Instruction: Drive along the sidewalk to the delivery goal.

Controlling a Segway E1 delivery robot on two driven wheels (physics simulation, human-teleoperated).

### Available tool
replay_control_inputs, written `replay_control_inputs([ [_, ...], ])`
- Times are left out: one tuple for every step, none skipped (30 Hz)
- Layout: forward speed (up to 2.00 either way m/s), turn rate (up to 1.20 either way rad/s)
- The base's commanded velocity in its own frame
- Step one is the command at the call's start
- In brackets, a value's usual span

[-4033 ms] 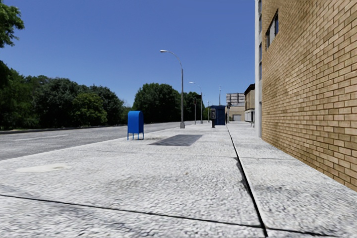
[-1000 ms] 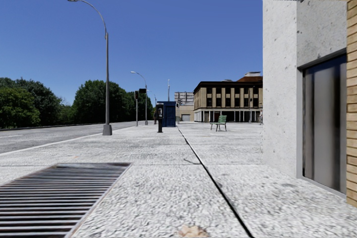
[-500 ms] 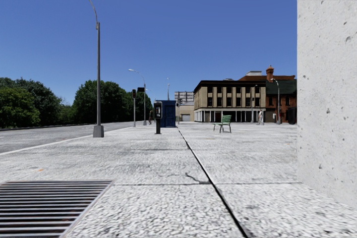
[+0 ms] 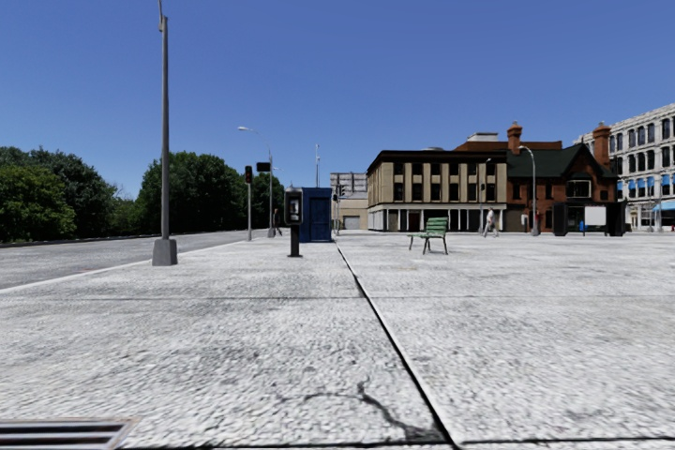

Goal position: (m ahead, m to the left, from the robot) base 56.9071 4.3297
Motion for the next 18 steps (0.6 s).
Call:
replay_control_inputs([
  [2.0,0.0],
  [2.0,0.0],
  [2.0,0.0],
  [2.0,0.0],
  [2.0,0.0],
  [2.0,0.0],
  [2.0,0.0],
  [2.0,0.0],
  [2.0,0.0],
  [2.0,0.0],
  [2.0,0.0],
  [2.0,0.0],
  [2.0,0.0],
  [2.0,0.0],
  [2.0,0.0],
  [2.0,0.0],
  [2.0,0.0],
  [2.0,0.0],
])
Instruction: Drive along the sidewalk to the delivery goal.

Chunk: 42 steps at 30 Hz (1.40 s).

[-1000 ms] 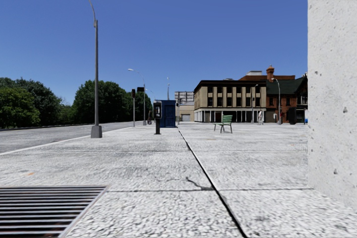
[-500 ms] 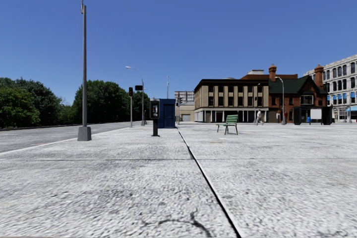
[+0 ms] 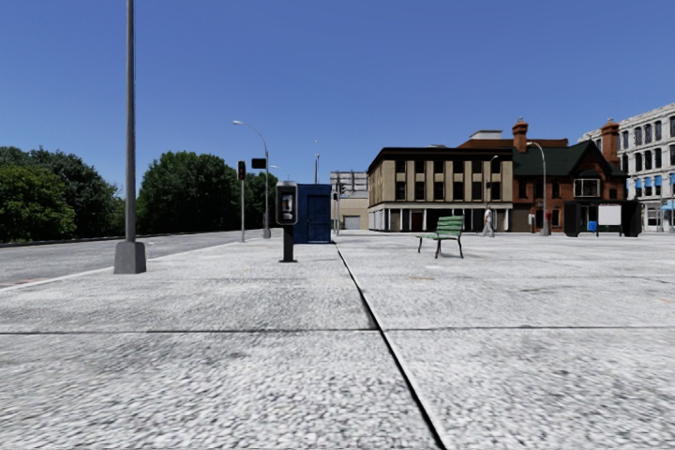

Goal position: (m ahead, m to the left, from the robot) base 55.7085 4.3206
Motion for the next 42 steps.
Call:
replay_control_inputs([
  [2.0,0.0],
  [2.0,0.0],
  [2.0,0.0],
  [2.0,0.0],
  [2.0,0.0],
  [2.0,0.0],
  [2.0,0.0],
  [2.0,0.0],
  [2.0,0.0],
  [2.0,0.0],
  [2.0,0.0],
  [2.0,0.0],
  [2.0,0.0],
  [2.0,0.0],
  [2.0,0.0],
  [2.0,0.0],
  [2.0,0.0],
  [2.0,0.0],
  [2.0,0.0],
  [2.0,0.0],
  [2.0,-0.04],
  [2.0,-0.27],
  [2.0,-0.76],
  [2.0,-0.91],
  [2.0,-0.91],
  [2.0,-1.0],
  [2.0,-1.02],
  [2.0,-1.02],
  [2.0,-0.67],
  [2.0,-0.12],
  [2.0,-0.12],
  [2.0,-0.01],
  [2.0,0.0],
  [2.0,0.0],
  [2.0,0.0],
  [2.0,0.0],
  [2.0,0.0],
  [2.0,0.0],
  [2.0,0.0],
  [2.0,0.0],
  [2.0,0.0],
  [2.0,0.0],
])
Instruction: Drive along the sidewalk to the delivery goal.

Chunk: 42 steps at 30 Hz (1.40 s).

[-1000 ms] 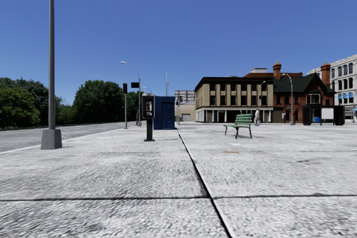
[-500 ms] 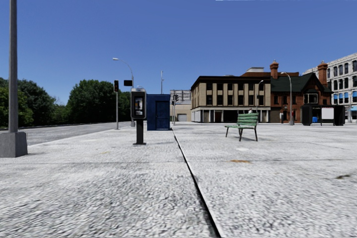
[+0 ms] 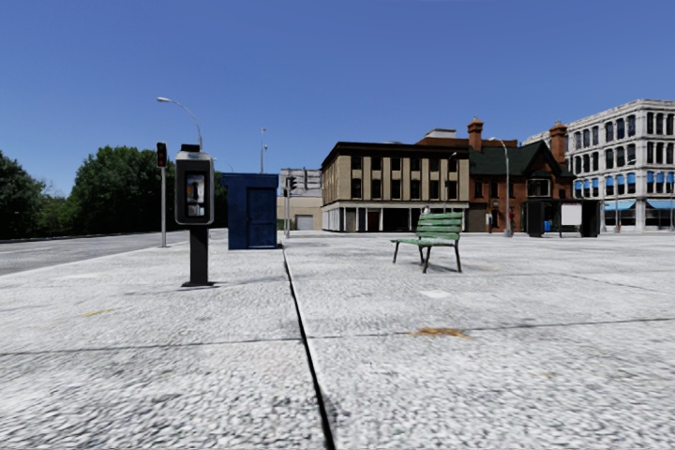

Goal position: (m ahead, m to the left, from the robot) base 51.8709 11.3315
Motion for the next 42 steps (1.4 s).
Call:
replay_control_inputs([
  [2.0,0.0],
  [2.0,0.0],
  [2.0,0.0],
  [2.0,0.0],
  [2.0,0.0],
  [2.0,0.0],
  [2.0,0.0],
  [2.0,0.0],
  [2.0,0.0],
  [2.0,0.0],
  [2.0,0.0],
  [2.0,0.0],
  [2.0,0.0],
  [2.0,0.0],
  [2.0,0.0],
  [2.0,0.0],
  [2.0,0.0],
  [2.0,0.0],
  [2.0,0.0],
  [2.0,0.0],
  [2.0,0.0],
  [2.0,0.0],
  [2.0,0.0],
  [2.0,0.0],
  [2.0,0.0],
  [2.0,0.0],
  [2.0,0.0],
  [2.0,0.0],
  [2.0,0.0],
  [2.0,0.0],
  [2.0,0.0],
  [2.0,0.0],
  [2.0,0.0],
  [2.0,0.0],
  [2.0,0.0],
  [2.0,0.0],
  [2.0,0.0],
  [2.0,0.0],
  [2.0,0.0],
  [2.0,0.0],
  [2.0,0.0],
  [2.0,0.0],
])
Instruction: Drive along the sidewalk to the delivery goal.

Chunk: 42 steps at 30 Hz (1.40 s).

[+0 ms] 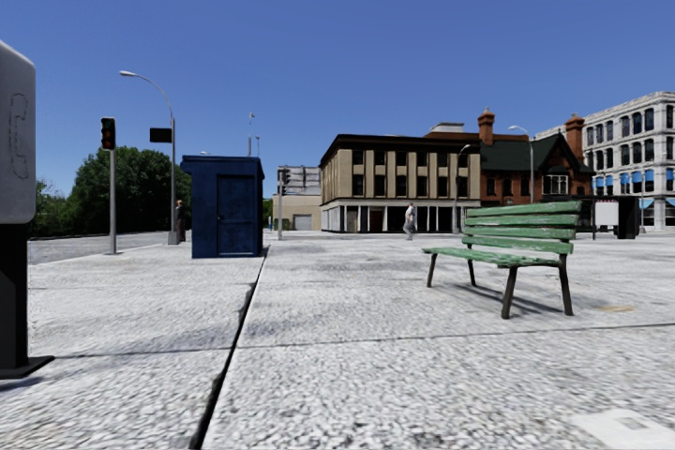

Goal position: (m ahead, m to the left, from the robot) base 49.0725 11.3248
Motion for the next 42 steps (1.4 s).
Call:
replay_control_inputs([
  [2.0,0.0],
  [2.0,0.0],
  [2.0,0.0],
  [2.0,0.0],
  [2.0,0.0],
  [2.0,0.0],
  [2.0,0.0],
  [2.0,0.0],
  [2.0,0.0],
  [2.0,0.0],
  [2.0,0.0],
  [2.0,0.0],
  [2.0,0.0],
  [2.0,0.0],
  [2.0,0.0],
  [2.0,0.0],
  [2.0,0.0],
  [2.0,0.0],
  [2.0,0.0],
  [2.0,0.0],
  [2.0,0.0],
  [2.0,0.0],
  [2.0,0.0],
  [2.0,0.0],
  [2.0,0.0],
  [2.0,0.0],
  [2.0,0.0],
  [2.0,0.0],
  [2.0,0.0],
  [2.0,0.0],
  [2.0,0.0],
  [2.0,0.0],
  [2.0,0.0],
  [2.0,0.0],
  [2.0,0.0],
  [2.0,0.0],
  [2.0,0.0],
  [2.0,0.0],
  [2.0,0.0],
  [2.0,0.0],
  [2.0,0.0],
  [2.0,0.0],
])
